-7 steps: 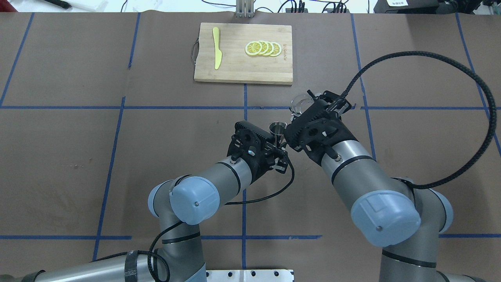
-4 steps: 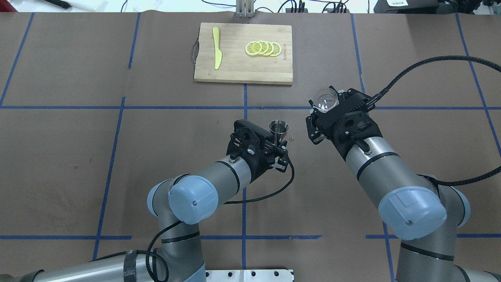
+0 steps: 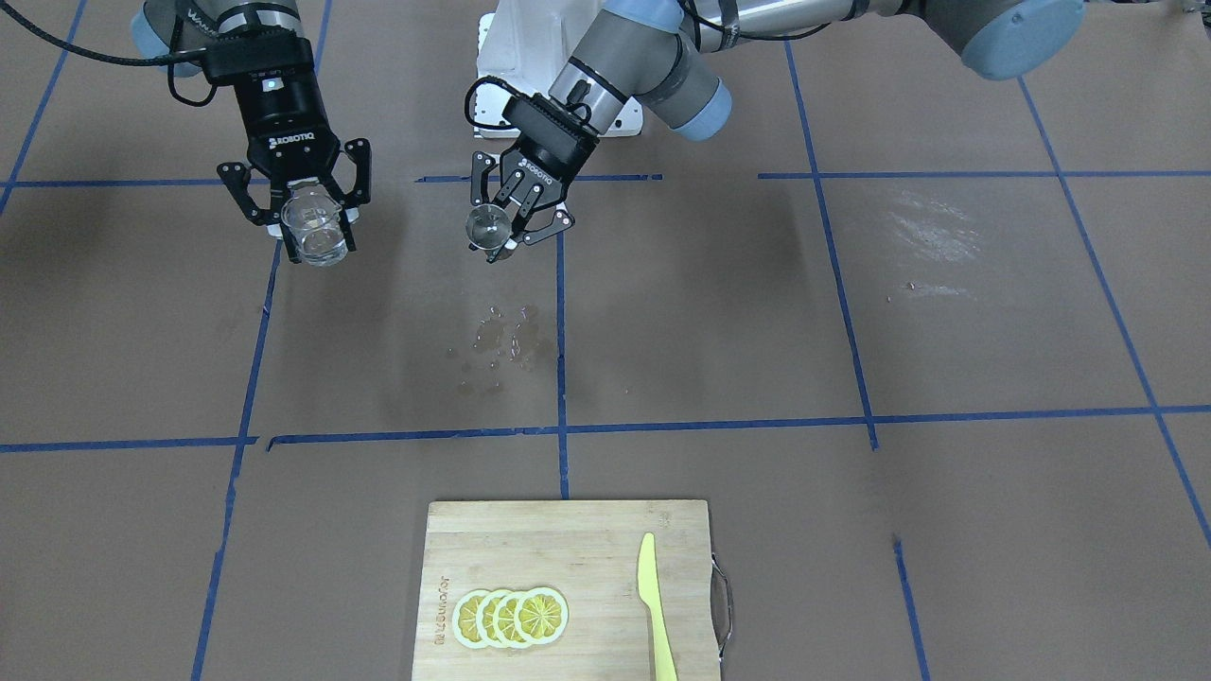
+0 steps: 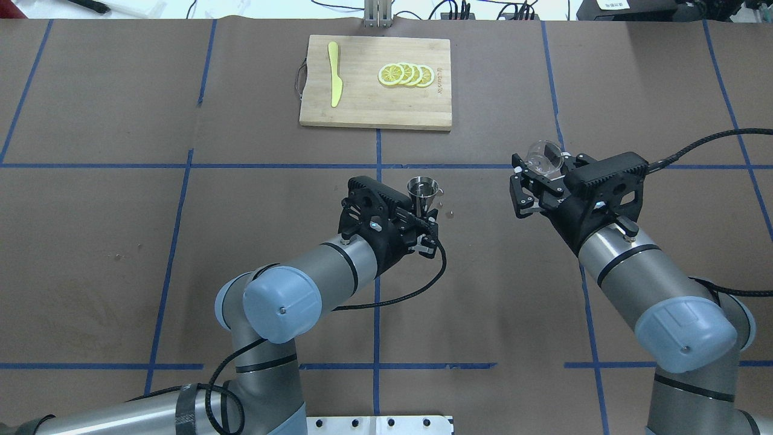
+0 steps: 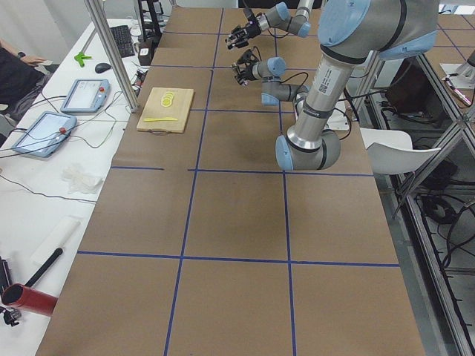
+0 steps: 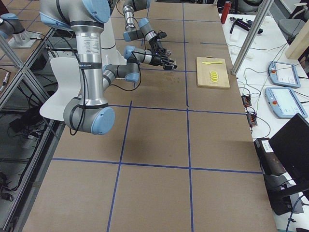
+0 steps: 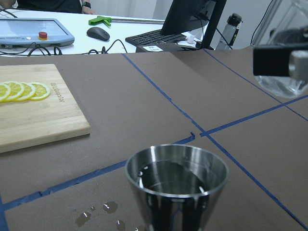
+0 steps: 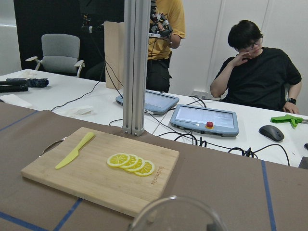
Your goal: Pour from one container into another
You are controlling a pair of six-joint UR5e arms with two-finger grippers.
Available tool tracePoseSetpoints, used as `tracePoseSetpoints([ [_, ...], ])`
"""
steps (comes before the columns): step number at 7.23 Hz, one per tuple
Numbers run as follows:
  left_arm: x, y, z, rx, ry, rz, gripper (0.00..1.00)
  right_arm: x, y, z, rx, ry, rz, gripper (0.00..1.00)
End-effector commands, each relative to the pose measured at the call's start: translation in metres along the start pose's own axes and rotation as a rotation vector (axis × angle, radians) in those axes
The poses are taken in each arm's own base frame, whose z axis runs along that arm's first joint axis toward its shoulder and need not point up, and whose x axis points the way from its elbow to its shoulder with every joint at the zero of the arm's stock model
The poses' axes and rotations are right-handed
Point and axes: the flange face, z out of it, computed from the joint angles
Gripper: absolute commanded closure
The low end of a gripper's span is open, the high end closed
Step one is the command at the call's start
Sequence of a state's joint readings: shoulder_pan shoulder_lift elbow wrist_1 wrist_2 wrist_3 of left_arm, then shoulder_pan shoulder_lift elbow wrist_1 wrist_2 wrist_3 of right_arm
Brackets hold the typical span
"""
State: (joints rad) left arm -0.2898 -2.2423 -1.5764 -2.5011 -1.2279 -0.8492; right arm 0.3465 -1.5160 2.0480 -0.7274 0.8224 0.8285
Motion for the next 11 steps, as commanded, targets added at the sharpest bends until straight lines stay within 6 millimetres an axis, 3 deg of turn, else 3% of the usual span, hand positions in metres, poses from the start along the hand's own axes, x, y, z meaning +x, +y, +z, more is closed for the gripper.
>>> tracePoseSetpoints([
  [1, -0.042, -0.003, -0.029, 0.071, -0.074, -0.098, 1.00, 0.017, 0.011, 0.006, -0.002, 0.024, 0.072, 1.00],
  [2, -0.061, -0.006, -0.035, 0.144, -0.143, -0.145, 1.00, 0.023, 0.019, 0.007, -0.014, 0.037, 0.111, 1.00],
  [3, -0.090, 0.005, -0.043, 0.213, -0.222, -0.238, 1.00, 0.027, 0.022, 0.007, -0.019, 0.042, 0.182, 1.00],
  [4, -0.122, 0.015, -0.055, 0.275, -0.307, -0.232, 1.00, 0.051, 0.039, 0.002, -0.046, 0.079, 0.154, 1.00],
  [5, -0.144, 0.019, -0.071, 0.336, -0.373, -0.211, 1.00, 0.063, 0.046, 0.002, -0.054, 0.100, 0.135, 1.00],
  [6, -0.165, 0.024, -0.088, 0.379, -0.426, -0.190, 1.00, 0.093, 0.059, 0.004, -0.066, 0.155, 0.098, 1.00],
  [7, -0.201, 0.039, -0.106, 0.438, -0.510, -0.178, 1.00, 0.099, 0.057, 0.005, -0.060, 0.167, 0.101, 1.00],
  [8, -0.223, 0.049, -0.117, 0.474, -0.544, -0.212, 1.00, 0.103, 0.060, 0.006, -0.062, 0.177, 0.095, 1.00],
  [9, -0.233, 0.053, -0.124, 0.502, -0.571, -0.199, 1.00, 0.107, 0.065, 0.009, -0.067, 0.187, 0.086, 1.00],
  [11, -0.271, 0.071, -0.144, 0.557, -0.670, -0.115, 1.00, 0.111, 0.074, 0.011, -0.076, 0.197, 0.078, 1.00],
])
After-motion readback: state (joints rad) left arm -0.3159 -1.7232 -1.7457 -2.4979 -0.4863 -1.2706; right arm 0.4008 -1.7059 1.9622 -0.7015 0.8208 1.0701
